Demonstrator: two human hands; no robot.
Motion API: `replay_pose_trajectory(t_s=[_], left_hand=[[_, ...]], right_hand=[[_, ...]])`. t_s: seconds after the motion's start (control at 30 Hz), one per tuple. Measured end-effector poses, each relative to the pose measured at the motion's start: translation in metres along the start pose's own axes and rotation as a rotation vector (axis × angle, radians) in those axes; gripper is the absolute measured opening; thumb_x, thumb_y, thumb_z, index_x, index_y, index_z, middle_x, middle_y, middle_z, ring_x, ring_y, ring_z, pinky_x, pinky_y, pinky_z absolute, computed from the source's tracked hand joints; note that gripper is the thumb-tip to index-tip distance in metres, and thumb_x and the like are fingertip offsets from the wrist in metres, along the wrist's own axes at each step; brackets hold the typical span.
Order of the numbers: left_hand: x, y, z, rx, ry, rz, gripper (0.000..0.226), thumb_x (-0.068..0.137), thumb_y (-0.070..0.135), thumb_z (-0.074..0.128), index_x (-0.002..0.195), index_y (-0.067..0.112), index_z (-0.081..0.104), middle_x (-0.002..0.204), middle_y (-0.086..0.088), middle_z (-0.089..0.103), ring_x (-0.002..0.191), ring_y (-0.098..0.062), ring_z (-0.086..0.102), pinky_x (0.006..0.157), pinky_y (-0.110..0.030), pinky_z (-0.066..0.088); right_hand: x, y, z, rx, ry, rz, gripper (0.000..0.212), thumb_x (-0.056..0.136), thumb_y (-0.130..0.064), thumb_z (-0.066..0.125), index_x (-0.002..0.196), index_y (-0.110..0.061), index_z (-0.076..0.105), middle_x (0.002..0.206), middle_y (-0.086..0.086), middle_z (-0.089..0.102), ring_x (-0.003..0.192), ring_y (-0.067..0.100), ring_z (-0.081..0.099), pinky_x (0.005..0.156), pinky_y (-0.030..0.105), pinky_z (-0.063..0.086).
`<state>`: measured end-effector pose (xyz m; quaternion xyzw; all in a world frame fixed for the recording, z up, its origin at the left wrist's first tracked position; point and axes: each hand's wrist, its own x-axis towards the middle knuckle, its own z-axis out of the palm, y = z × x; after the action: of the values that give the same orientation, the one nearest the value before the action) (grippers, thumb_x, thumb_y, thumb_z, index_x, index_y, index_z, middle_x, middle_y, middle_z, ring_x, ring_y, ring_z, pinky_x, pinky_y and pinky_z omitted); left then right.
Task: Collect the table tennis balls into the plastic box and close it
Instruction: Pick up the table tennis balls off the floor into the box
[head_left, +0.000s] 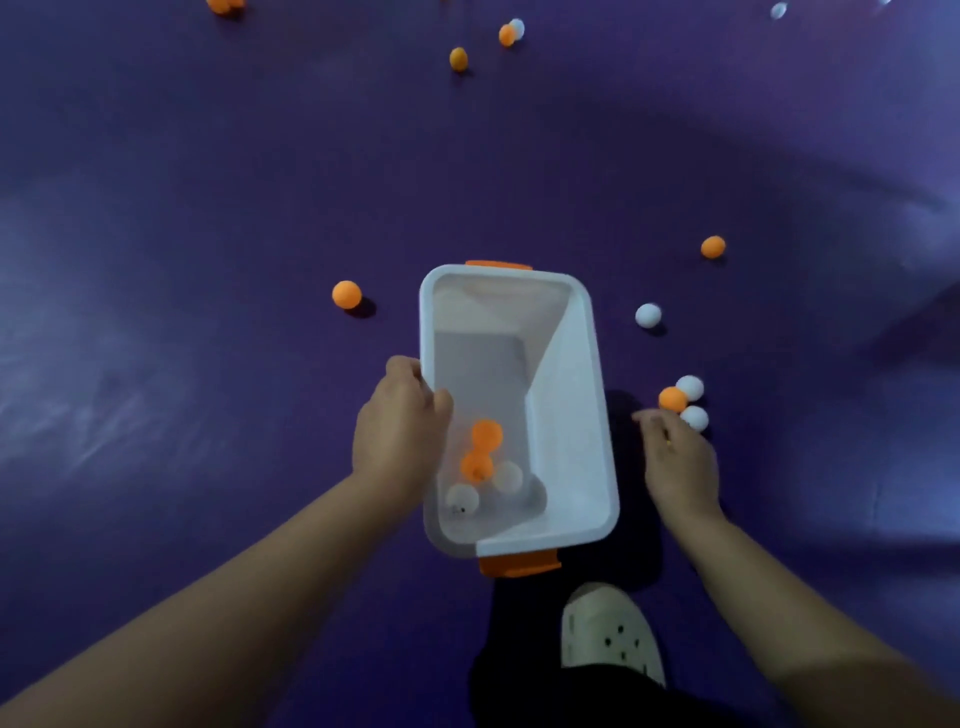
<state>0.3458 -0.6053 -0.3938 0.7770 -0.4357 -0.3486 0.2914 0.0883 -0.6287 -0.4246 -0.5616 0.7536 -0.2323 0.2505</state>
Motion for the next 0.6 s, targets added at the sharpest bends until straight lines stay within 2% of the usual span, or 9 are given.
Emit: replay_pose_trajectory(t_s=[0.1,0.17,0.27,0.4,0.5,0.57,0.6], left_hand=[[0.013,0.013,0.02,0.017,0.056,-0.01,0.009,0.089,0.02,0.05,0.095,0.017,0.044,0.077,0.004,0.052,0.076,-0.024,0.051,0.057,-0.034,0.037],[0.02,0.021,0.031,0.03,0.093,-0.015,0.007,0.09,0.018,0.049,0.093,0.017,0.043,0.075,0.003,0.051,0.072,-0.021,0.048,0.053,-0.029,0.033],[0.026,0.032,0.048,0.071,0.132,-0.029,0.006,0.09,0.017,0.048,0.094,0.016,0.043,0.076,0.001,0.051,0.07,-0.021,0.047,0.054,-0.033,0.032],[0.026,0.043,0.068,0.085,0.153,-0.082,0.004,0.09,0.014,0.047,0.093,0.014,0.045,0.074,0.0,0.051,0.067,-0.02,0.046,0.054,-0.031,0.033],[0.027,0.051,0.084,0.066,0.137,-0.103,0.002,0.09,0.014,0.047,0.091,0.014,0.047,0.076,-0.003,0.054,0.067,-0.021,0.047,0.055,-0.034,0.034],[0.031,0.057,0.095,0.046,0.123,-0.097,0.003,0.09,0.014,0.047,0.092,0.013,0.048,0.078,-0.005,0.055,0.067,-0.02,0.048,0.056,-0.035,0.036],[0.033,0.061,0.1,0.045,0.114,-0.093,0.004,0.09,0.014,0.048,0.093,0.013,0.048,0.079,-0.006,0.056,0.069,-0.021,0.05,0.057,-0.036,0.038]], right_hand=[[0.033,0.054,-0.004,-0.371,0.109,-0.197,0.021,0.084,-0.006,0.057,0.1,-0.006,0.07,0.098,0.016,0.068,0.085,0.04,0.058,0.073,0.041,0.046],[0.044,0.083,0.002,-0.5,0.092,-0.19,0.027,0.08,-0.001,0.065,0.105,-0.009,0.07,0.104,0.017,0.065,0.087,0.039,0.056,0.073,0.043,0.048],[0.047,0.112,0.008,-0.522,0.041,-0.132,0.038,0.076,-0.004,0.071,0.112,-0.017,0.069,0.113,0.012,0.06,0.093,0.032,0.052,0.072,0.041,0.05],[0.058,0.125,-0.001,-0.35,-0.018,-0.073,0.04,0.083,-0.006,0.065,0.122,-0.018,0.062,0.109,0.007,0.049,0.087,0.021,0.053,0.068,0.03,0.046],[0.065,0.1,-0.017,0.057,0.035,-0.095,0.035,0.087,-0.025,0.063,0.121,-0.018,0.059,0.11,-0.002,0.053,0.094,0.017,0.058,0.072,0.021,0.042],[0.069,0.072,-0.028,0.233,0.096,-0.221,0.043,0.088,-0.047,0.053,0.119,-0.018,0.06,0.11,-0.01,0.058,0.102,0.012,0.056,0.08,0.021,0.044],[0.07,0.059,-0.032,0.256,0.103,-0.305,0.051,0.088,-0.056,0.045,0.116,-0.017,0.062,0.104,-0.016,0.058,0.099,0.01,0.056,0.081,0.023,0.046]])
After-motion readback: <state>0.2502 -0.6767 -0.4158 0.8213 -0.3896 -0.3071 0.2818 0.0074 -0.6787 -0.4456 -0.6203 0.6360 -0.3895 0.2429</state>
